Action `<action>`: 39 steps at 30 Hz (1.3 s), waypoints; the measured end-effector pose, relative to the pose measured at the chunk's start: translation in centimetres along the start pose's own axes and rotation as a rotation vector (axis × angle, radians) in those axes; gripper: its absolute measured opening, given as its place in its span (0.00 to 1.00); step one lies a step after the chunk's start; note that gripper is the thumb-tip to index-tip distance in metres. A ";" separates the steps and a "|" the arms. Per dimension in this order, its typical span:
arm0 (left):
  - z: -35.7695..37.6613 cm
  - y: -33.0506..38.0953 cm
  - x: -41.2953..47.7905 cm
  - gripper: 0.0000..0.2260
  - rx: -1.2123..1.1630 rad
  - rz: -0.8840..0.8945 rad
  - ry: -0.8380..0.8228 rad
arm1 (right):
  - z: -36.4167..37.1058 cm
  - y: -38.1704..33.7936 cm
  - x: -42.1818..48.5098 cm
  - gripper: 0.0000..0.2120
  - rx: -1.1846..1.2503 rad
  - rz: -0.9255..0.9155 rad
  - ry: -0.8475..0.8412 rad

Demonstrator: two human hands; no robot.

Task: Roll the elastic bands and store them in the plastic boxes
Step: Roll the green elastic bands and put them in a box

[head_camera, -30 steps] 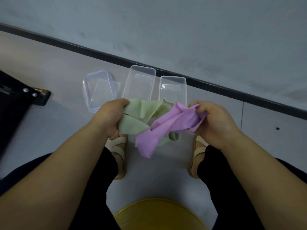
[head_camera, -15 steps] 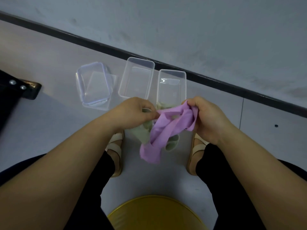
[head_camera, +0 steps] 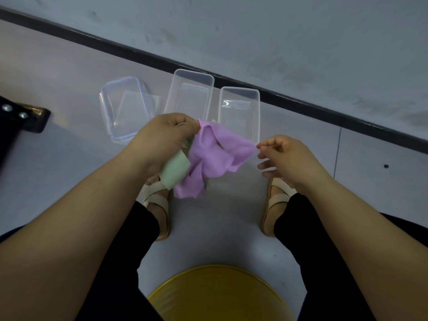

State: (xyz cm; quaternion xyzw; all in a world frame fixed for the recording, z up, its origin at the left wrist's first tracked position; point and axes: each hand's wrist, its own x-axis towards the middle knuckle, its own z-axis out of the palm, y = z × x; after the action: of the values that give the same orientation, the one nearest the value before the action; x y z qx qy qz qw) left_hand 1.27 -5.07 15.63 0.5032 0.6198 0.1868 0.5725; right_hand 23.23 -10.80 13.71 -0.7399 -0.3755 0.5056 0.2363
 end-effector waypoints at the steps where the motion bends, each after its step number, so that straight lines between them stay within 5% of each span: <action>1: -0.3 0.0 0.1 0.13 -0.054 -0.020 0.005 | 0.1 -0.2 -0.1 0.09 0.078 0.050 -0.040; 6: 0.4 0.0 0.2 0.12 -0.094 -0.072 0.016 | 2.7 -0.5 -1.2 0.19 0.341 0.178 -0.368; 12: 0.3 0.4 -0.1 0.06 0.207 -0.010 -0.047 | 3.4 -0.8 -1.0 0.08 0.655 0.179 -0.304; 20: -0.4 1.0 -0.8 0.19 0.297 -0.061 -0.418 | 1.5 -2.1 -0.6 0.11 0.994 0.265 -0.161; 24: -0.1 0.2 -0.2 0.17 0.579 -0.080 -0.319 | 1.2 -2.1 -0.8 0.13 0.958 0.320 -0.196; 29: 0.5 -0.2 -0.3 0.39 0.497 -0.106 -0.238 | 0.9 -2.2 -0.6 0.16 0.969 0.320 -0.284; 33: 0.4 -0.2 -0.2 0.10 0.511 -0.084 -0.340 | 0.0 -2.0 -0.4 0.16 0.854 0.344 -0.304; 37: -0.2 0.0 0.2 0.08 0.364 -0.099 -0.238 | -0.4 -1.8 0.3 0.24 0.697 0.342 -0.212; 39: -0.9 0.2 0.4 0.07 0.258 -0.124 -0.200 | -0.6 -1.5 0.5 0.19 0.574 0.291 -0.168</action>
State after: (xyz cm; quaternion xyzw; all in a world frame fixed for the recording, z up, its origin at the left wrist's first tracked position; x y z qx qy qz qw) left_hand 0.61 -4.29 15.82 0.5492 0.6084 0.0188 0.5726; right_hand 23.37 -9.48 14.79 -0.6448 -0.1263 0.6785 0.3287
